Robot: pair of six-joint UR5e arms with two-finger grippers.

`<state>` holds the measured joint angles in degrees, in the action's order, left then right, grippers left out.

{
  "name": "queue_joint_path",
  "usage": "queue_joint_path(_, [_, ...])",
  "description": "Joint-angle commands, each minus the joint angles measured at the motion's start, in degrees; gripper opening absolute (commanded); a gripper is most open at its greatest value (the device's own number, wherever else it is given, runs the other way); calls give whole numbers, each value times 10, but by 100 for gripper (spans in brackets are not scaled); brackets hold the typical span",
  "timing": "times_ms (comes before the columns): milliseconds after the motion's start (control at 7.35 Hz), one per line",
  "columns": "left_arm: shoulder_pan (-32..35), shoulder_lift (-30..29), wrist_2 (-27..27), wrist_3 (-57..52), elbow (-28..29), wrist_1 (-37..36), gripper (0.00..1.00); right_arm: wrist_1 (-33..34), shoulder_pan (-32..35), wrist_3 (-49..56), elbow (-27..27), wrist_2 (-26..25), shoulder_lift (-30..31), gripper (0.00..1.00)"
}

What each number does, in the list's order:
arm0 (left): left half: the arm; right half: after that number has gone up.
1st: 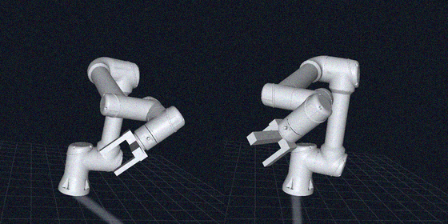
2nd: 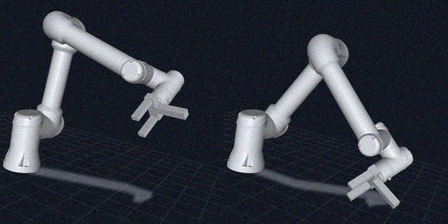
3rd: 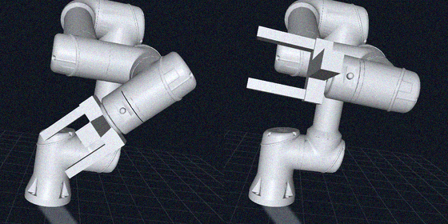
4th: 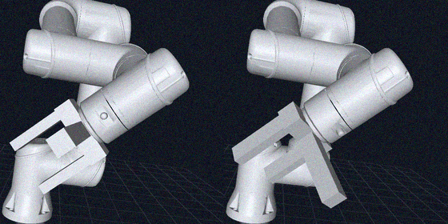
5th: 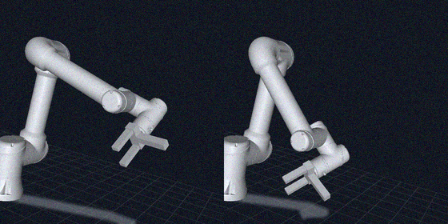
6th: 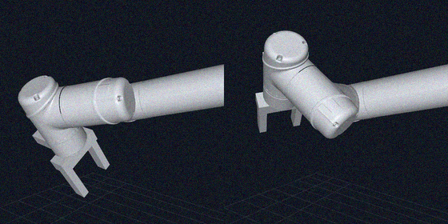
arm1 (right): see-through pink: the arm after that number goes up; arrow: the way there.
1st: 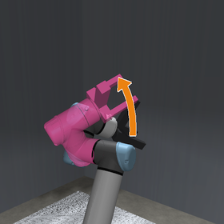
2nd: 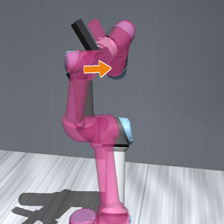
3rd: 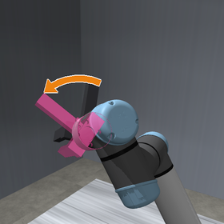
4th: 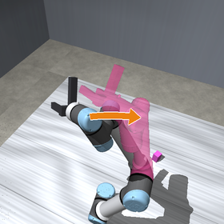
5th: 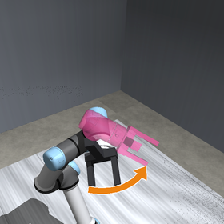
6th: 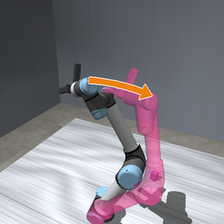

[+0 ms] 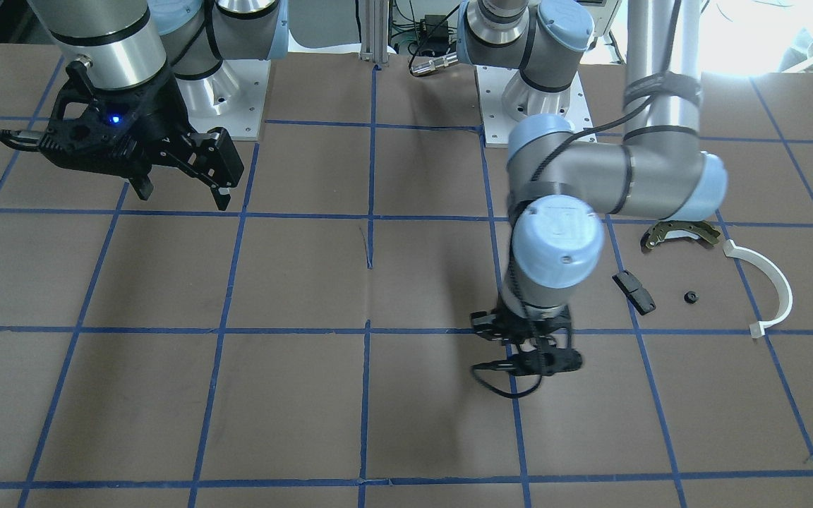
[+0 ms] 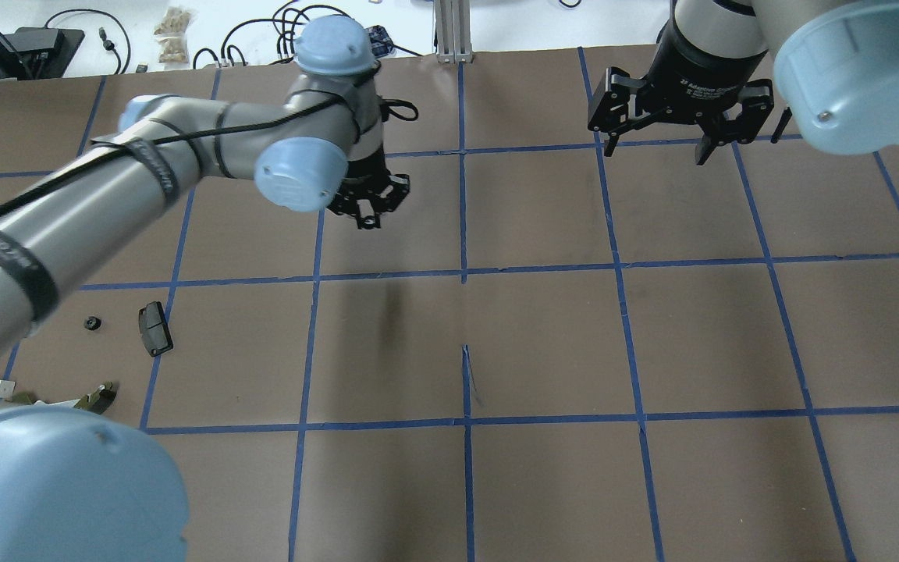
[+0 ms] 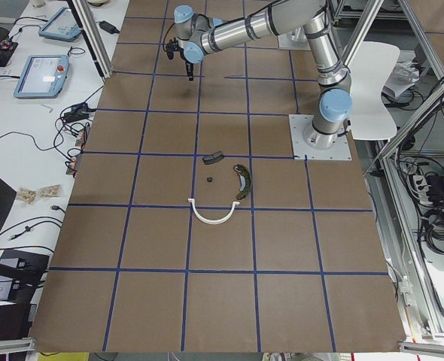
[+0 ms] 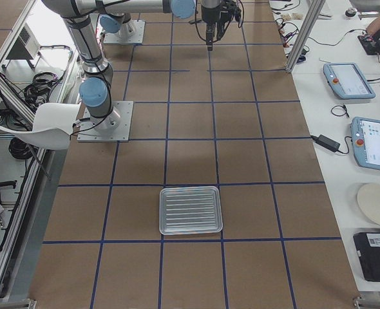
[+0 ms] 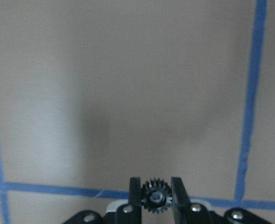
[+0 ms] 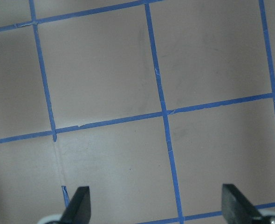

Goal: Place bearing gear from tray to pile

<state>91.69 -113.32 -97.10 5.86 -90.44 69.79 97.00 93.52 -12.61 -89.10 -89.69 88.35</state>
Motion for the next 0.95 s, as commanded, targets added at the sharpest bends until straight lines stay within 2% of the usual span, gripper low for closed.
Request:
queue_joint_path(0, [-117, 48, -19, -139, -84, -22, 2, 4, 0, 0, 0, -1, -1, 100])
queue_joint_path(272, [-246, 50, -13, -313, -173, -161, 1, 7, 0, 0, 0, 0, -2, 100])
queue_joint_path(408, [-306, 44, 1, -374, -194, -182, 1, 6, -1, 1, 0, -1, -3, 100])
queue_joint_path(817, [-339, 39, 17, -411, -231, -223, 1, 6, -1, 1, -1, -2, -2, 100])
